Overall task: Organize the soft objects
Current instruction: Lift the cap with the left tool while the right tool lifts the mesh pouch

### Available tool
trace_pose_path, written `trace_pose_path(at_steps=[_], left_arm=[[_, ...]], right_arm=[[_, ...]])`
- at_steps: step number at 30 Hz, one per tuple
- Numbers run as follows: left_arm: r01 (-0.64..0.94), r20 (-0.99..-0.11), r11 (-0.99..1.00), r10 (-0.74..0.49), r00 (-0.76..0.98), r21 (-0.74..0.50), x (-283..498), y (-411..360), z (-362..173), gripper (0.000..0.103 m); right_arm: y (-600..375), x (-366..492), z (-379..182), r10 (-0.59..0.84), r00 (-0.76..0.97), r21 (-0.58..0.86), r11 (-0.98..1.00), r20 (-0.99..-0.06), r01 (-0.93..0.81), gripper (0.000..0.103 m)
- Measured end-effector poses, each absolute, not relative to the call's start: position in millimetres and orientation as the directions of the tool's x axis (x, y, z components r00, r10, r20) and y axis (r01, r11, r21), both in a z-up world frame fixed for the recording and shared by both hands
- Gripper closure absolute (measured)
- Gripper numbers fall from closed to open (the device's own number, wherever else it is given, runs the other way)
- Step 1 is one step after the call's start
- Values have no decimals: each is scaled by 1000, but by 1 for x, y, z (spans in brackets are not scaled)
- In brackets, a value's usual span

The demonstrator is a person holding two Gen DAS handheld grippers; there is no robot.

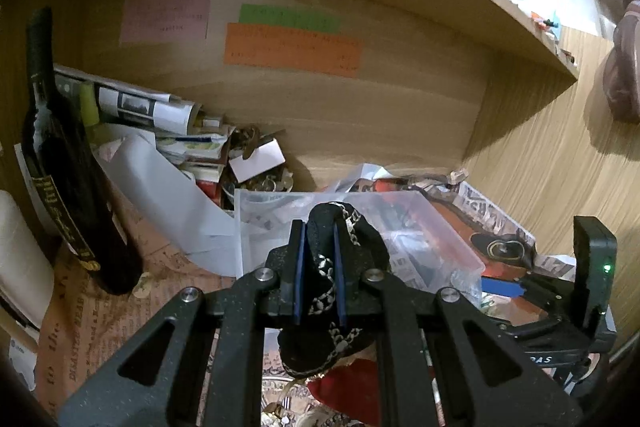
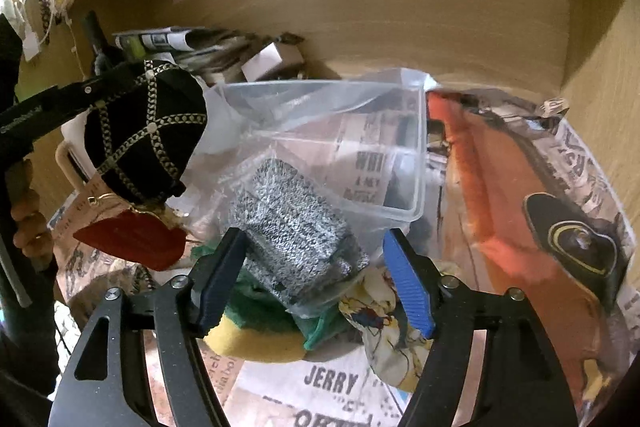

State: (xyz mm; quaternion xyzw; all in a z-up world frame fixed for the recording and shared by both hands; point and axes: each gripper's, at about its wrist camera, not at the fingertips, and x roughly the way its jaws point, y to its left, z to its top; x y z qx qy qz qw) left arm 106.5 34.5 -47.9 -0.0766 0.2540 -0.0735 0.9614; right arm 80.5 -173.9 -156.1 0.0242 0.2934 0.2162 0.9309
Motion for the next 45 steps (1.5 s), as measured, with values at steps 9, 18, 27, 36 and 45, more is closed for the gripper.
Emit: trace_pose_path(at_steps=[9, 18, 27, 36, 45], left_arm=[[110, -474, 977, -184, 861, -181, 105, 31, -42, 91], [122, -408, 978, -182, 895, -168, 100, 28, -12, 91], [128, -388, 969, -203, 899, -211, 120, 28, -1, 91], [89, -488, 963, -207, 848, -254, 176, 37, -27, 91], [41, -667, 973, -186, 721, -226, 223, 38, -81, 91]], right_arm=[[-171, 74, -155, 433, 731, 173, 897, -527, -406, 77], [-175, 57, -128, 472, 763, 177, 879, -442, -442, 85], [-172, 58, -92, 448, 829, 129, 893, -336, -430, 85], [-165, 104, -91, 406, 827, 114, 912, -389, -394, 85], [-148, 146, -115, 367, 770, 79, 920, -523, -385, 85]])
